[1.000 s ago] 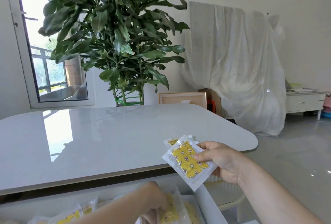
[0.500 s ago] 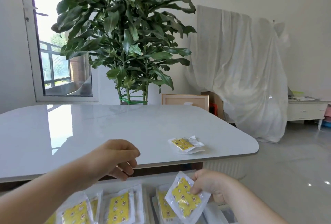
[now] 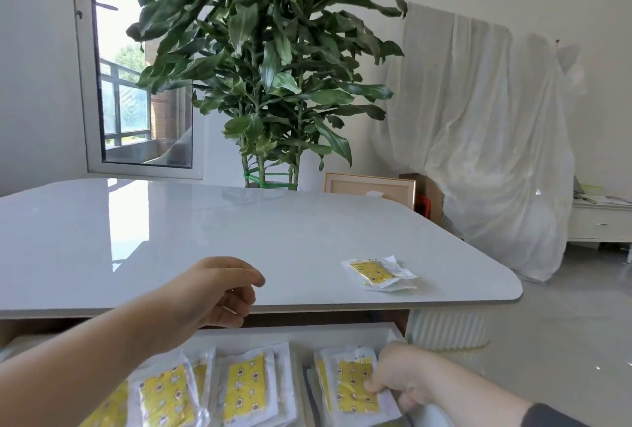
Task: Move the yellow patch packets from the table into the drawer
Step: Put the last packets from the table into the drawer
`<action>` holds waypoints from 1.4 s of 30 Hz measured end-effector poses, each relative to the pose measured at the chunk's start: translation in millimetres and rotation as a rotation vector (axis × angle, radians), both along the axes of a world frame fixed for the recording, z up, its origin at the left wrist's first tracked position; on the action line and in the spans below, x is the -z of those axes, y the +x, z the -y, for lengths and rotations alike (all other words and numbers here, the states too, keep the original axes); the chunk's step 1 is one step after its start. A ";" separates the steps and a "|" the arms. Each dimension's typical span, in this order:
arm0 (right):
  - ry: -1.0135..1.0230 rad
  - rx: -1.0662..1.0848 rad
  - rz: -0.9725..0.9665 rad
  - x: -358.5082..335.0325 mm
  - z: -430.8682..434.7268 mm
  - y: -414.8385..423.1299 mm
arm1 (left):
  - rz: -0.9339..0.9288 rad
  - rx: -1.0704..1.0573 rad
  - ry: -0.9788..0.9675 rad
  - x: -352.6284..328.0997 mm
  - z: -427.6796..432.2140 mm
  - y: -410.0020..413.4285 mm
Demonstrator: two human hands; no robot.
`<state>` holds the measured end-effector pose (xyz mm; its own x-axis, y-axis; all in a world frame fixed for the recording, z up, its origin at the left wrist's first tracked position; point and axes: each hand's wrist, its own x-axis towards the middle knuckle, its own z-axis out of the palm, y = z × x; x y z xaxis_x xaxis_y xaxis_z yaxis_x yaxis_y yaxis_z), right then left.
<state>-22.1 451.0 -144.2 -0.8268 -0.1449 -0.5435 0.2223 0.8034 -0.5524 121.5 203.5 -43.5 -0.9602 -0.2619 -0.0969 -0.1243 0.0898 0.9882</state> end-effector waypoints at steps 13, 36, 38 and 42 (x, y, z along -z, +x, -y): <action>0.001 -0.146 -0.084 -19.2 -13.9 8.0 | 0.003 0.016 0.028 -6.3 -18.3 5.6; -0.195 0.180 -0.466 -113.7 -21.0 -88.7 | 0.203 -0.001 0.075 -2.9 -102.7 -147.4; -0.131 0.164 -0.422 -104.3 -16.4 -93.3 | 0.217 -0.013 0.055 -1.2 -108.8 -162.5; 0.054 0.144 -0.480 -90.7 -15.2 -97.6 | 0.185 -0.015 -0.100 4.6 -119.4 -183.8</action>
<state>-119.7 466.2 -53.4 -0.9949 0.0068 -0.1009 0.0641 0.8138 -0.5776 -62.3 322.9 -48.0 -0.9242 -0.2935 -0.2443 -0.3053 0.1835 0.9344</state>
